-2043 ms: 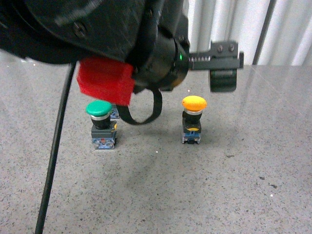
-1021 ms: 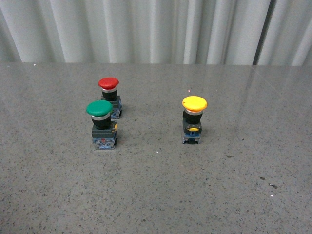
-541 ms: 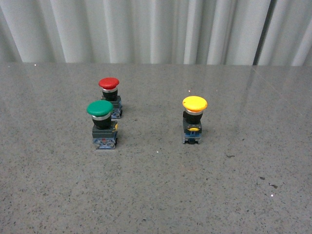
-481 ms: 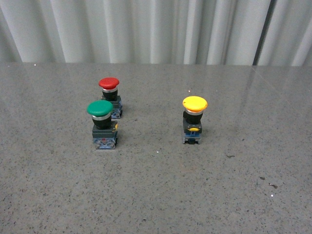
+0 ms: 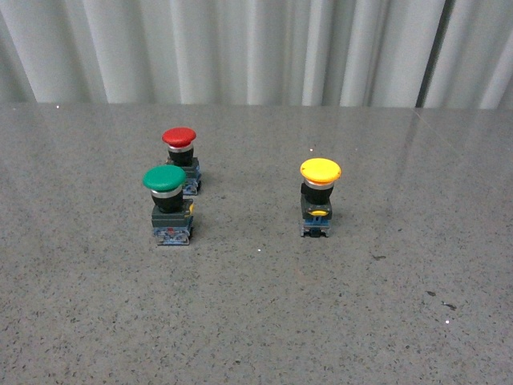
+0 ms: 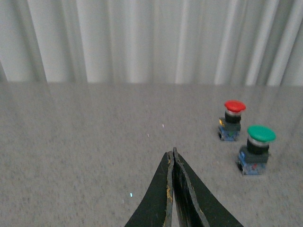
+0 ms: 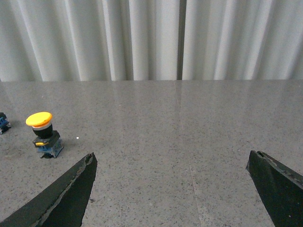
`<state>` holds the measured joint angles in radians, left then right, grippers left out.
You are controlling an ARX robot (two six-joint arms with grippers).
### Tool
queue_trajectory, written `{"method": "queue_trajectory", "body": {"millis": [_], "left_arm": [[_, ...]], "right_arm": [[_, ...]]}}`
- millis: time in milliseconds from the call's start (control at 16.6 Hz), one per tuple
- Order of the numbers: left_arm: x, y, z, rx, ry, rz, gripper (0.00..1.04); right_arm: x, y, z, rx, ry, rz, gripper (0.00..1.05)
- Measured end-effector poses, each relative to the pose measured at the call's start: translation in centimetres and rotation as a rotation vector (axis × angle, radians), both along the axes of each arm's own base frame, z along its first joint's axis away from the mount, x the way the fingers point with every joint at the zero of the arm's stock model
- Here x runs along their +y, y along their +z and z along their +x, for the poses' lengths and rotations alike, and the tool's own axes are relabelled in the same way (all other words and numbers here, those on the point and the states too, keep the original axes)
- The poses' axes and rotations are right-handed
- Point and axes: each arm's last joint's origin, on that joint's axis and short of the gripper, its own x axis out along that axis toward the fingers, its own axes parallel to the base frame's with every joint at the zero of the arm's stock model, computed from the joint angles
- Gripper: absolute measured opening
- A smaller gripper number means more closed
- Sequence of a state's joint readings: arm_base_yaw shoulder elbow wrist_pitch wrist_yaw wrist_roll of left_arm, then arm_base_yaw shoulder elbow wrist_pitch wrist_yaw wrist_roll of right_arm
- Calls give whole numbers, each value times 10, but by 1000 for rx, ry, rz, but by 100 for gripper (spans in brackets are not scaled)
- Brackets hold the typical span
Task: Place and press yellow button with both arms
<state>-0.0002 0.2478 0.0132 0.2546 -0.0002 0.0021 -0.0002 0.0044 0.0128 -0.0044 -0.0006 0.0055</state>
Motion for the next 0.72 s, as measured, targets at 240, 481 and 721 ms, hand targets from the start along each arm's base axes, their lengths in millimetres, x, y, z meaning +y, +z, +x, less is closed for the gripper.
{"method": "queue_trajectory", "body": {"millis": [240,481,721], "left_arm": [[0,-1,-4,5,0,0,2],[0,-1,-16,-3,1,0,2],[0,-5,-15,22,0,-2,6]], "right_arm": [[0,0,0,0,0,0,98],[0,0,0,0,0,0,98],[0,0,0,0,0,0,98]]}}
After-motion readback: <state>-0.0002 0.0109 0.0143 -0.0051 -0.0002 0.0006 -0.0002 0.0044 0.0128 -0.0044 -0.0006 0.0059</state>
